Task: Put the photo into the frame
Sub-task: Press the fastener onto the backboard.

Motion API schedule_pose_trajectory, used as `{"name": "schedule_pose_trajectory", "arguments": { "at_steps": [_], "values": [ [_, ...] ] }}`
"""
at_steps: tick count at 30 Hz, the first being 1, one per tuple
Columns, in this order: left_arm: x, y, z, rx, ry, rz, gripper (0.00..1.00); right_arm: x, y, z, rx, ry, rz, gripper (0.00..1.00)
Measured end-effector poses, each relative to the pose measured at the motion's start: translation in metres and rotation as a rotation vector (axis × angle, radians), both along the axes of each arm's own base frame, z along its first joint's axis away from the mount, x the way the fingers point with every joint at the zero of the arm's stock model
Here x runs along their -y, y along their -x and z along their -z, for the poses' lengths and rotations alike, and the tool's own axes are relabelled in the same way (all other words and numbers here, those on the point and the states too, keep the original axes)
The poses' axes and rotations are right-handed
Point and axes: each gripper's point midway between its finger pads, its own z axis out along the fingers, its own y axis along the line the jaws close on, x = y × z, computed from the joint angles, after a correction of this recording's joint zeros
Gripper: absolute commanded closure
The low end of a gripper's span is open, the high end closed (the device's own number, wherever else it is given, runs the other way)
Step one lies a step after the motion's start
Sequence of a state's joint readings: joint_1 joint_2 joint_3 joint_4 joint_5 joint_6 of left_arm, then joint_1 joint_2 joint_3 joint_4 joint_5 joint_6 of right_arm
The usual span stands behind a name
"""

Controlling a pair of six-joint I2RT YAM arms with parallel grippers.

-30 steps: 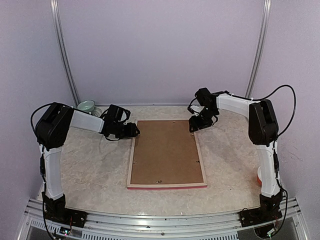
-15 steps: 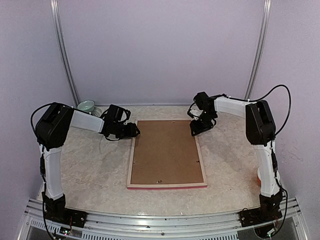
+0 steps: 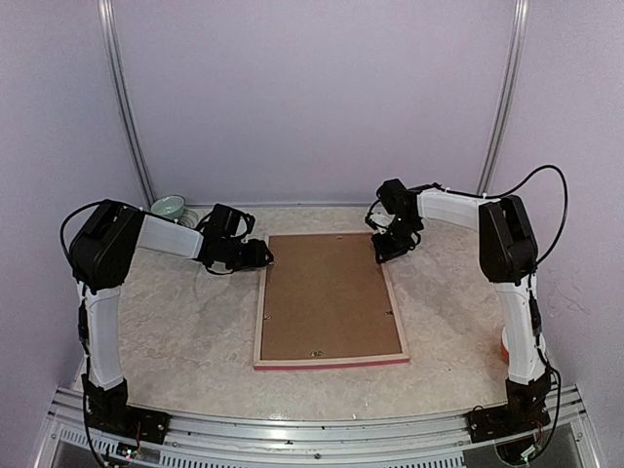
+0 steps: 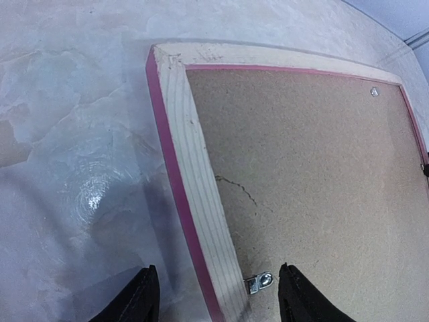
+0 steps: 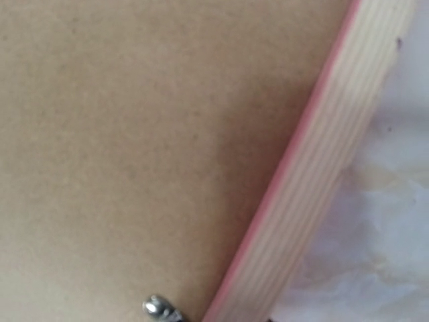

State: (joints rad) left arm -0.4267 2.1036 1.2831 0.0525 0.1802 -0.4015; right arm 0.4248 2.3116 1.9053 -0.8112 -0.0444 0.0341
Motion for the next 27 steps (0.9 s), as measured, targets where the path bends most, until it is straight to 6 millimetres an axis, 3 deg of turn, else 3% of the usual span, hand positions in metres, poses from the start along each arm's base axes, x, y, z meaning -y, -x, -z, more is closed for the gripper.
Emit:
{"name": "schedule_pose_trajectory", "arguments": {
  "at_steps": [10, 17, 27],
  "values": [
    [0.0001, -0.0002, 0.0005, 0.0, 0.0, 0.0, 0.42, -0.0008, 0.0013, -0.0001, -0.001, -0.03, 0.048, 0.86],
    [0.0001, -0.0003, 0.0005, 0.001, 0.001, 0.0, 0.42, -0.004, 0.001, -0.0005, -0.006, -0.056, 0.068, 0.56],
    [0.0002, -0.0003, 0.0005, 0.001, 0.001, -0.001, 0.41, -0.0019, -0.0016, -0.0083, 0.005, -0.074, 0.096, 0.32]
  ]
}}
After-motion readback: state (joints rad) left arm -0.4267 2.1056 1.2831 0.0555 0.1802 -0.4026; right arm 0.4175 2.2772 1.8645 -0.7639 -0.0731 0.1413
